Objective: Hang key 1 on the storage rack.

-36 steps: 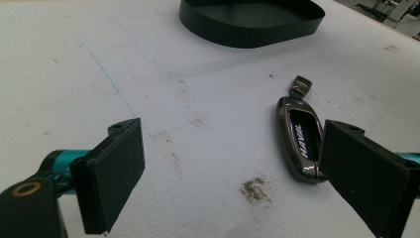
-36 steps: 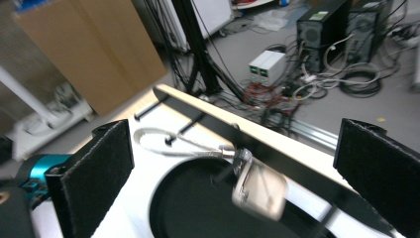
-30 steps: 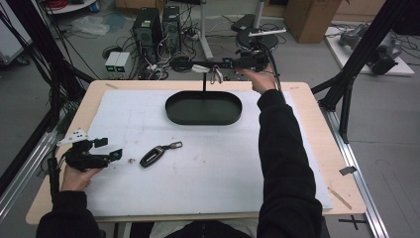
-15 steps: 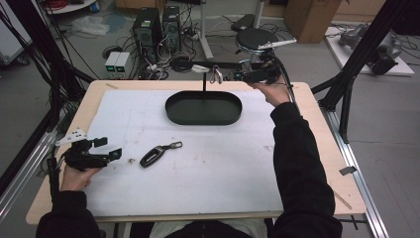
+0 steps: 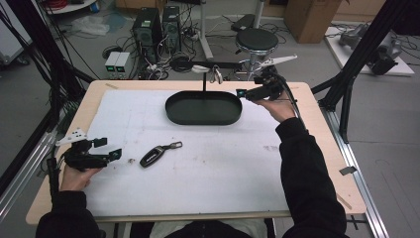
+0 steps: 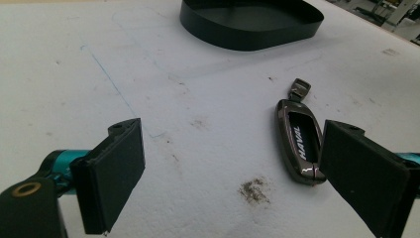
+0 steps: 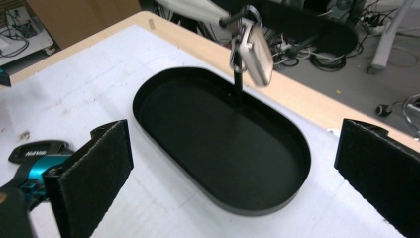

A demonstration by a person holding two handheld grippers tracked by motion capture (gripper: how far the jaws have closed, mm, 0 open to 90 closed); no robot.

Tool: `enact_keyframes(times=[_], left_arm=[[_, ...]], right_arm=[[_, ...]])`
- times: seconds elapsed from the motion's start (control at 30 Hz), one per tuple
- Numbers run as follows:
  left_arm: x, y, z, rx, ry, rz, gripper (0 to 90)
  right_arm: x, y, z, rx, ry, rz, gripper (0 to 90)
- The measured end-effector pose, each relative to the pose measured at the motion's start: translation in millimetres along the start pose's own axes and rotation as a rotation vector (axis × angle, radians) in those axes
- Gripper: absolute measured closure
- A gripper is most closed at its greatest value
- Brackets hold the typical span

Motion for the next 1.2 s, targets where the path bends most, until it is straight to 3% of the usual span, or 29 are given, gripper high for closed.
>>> enact_keyframes(times=[0.37,1.2], left_arm=[[0.1,-0.1,0.0,-0.003,0.002,-0.002,11.4],[1.4,-1.3,-1.0,-0.019,0.011,-0.010,11.4]], right_arm=[[0.2,-41.9,-0.3,-0.044,-0.014,-0.022,0.7],[-9.0,-115.4,31.5,-0.028,-0.082,-0.069,0.8]])
Point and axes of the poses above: each handheld gripper's, and its own axes: z roughly backward along the jaws, y roughly out of its top, x roughly to its right, the point moved 4 cm from there along -z, roughly forward along the jaws
